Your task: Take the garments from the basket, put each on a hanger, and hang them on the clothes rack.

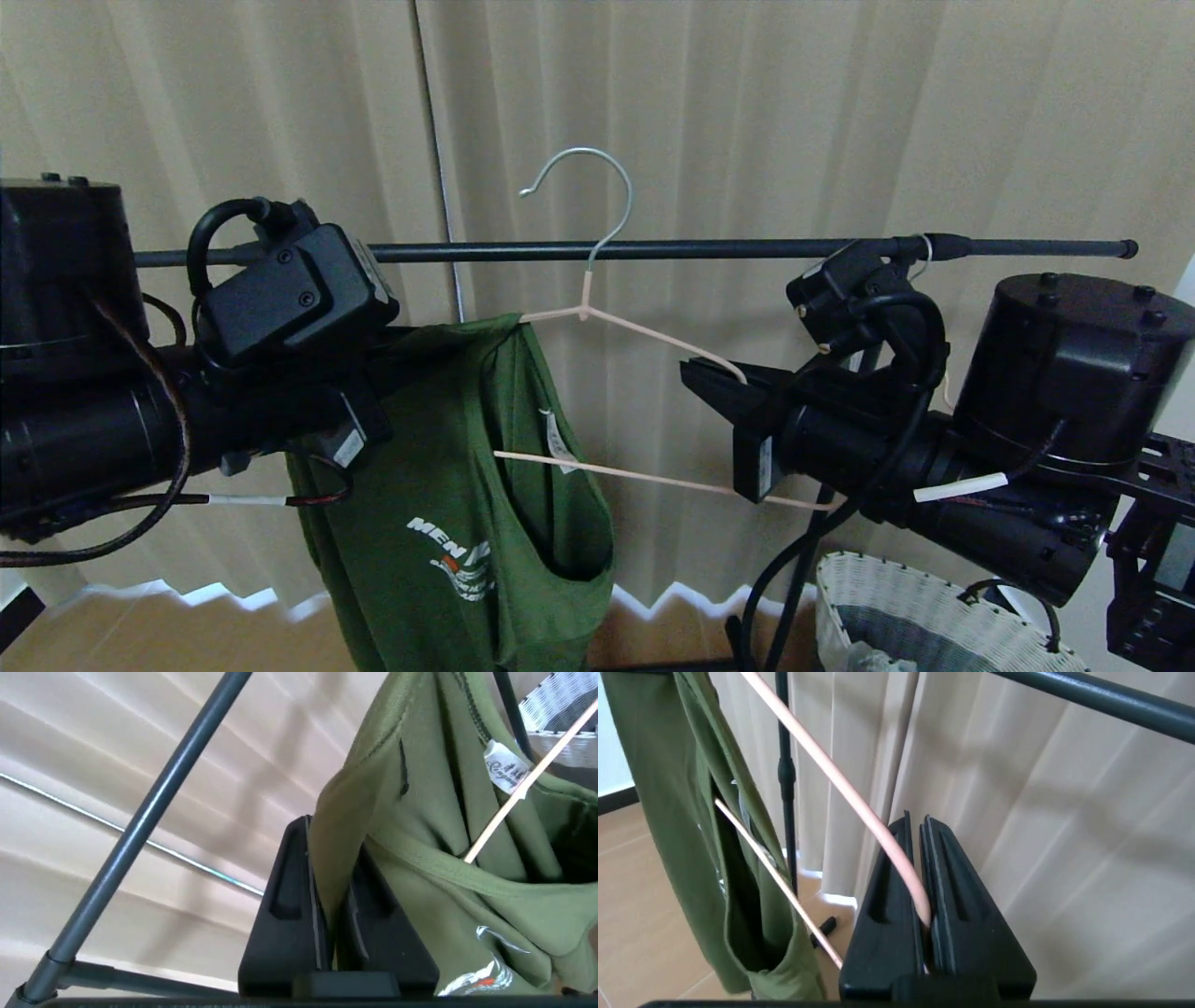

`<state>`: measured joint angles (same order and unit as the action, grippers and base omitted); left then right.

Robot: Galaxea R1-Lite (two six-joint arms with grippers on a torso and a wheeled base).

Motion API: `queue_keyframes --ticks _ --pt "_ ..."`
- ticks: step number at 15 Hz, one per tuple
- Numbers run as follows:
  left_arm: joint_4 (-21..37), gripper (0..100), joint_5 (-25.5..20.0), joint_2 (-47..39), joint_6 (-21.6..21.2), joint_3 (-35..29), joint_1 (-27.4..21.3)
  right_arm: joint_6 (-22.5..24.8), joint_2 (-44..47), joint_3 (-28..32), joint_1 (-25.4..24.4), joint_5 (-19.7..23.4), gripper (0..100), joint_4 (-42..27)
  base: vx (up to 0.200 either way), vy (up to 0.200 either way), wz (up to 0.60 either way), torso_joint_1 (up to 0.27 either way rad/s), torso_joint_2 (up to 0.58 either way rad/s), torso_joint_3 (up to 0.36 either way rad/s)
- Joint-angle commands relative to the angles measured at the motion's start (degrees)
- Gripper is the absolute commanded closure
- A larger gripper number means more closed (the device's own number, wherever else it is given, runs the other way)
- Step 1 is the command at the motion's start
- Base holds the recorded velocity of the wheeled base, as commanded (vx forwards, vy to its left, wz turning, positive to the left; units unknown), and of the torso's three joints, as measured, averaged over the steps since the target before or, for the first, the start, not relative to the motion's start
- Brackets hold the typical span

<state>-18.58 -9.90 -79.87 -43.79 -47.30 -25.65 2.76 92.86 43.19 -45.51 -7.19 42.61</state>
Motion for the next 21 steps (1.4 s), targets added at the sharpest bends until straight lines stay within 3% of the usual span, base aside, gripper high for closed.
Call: queue_keyframes --ticks 1,2,3,6,11,15,21 --pt "0.03 100 0.06 0.24 0.02 0.45 -0.02 0.15 0.04 -0.04 -0.02 -0.1 100 0.02 0.0 0.0 0.0 0.0 0.0 0.0" --pt "-0.05 100 0.14 0.42 0.02 1.6 -0.19 0.15 0.04 -0.39 -0.02 -0.1 100 0.02 0.0 0.0 0.0 0.0 0.0 0.0" --pt "-0.05 100 0.93 0.51 0.11 1.77 -0.19 0.23 -0.04 -0.83 -0.02 -0.19 0 0.02 0.0 0.0 0.0 0.0 0.0 0.0" --pt "0.03 100 8.58 1.03 1.69 1.86 -0.02 0.15 -0.31 -1.18 -0.02 -0.54 0 0.11 0.0 0.0 0.0 0.0 0.0 0.0" --pt "0.03 100 25.19 1.91 13.91 3.97 -0.37 1.46 0.04 -2.67 -0.02 -0.45 0 2.48 0.0 0.0 0.0 0.0 0.0 0.0" --pt "-5.24 100 26.16 1.47 23.66 3.44 -3.97 2.52 2.77 -6.63 -3.27 -0.01 0 5.73 0.0 0.0 0.0 0.0 0.0 0.0" --pt "-10.6 100 25.72 1.47 23.93 3.35 -4.5 2.61 11.56 -1.71 -4.68 -0.45 0 7.58 0.0 0.0 0.0 0.0 0.0 0.0"
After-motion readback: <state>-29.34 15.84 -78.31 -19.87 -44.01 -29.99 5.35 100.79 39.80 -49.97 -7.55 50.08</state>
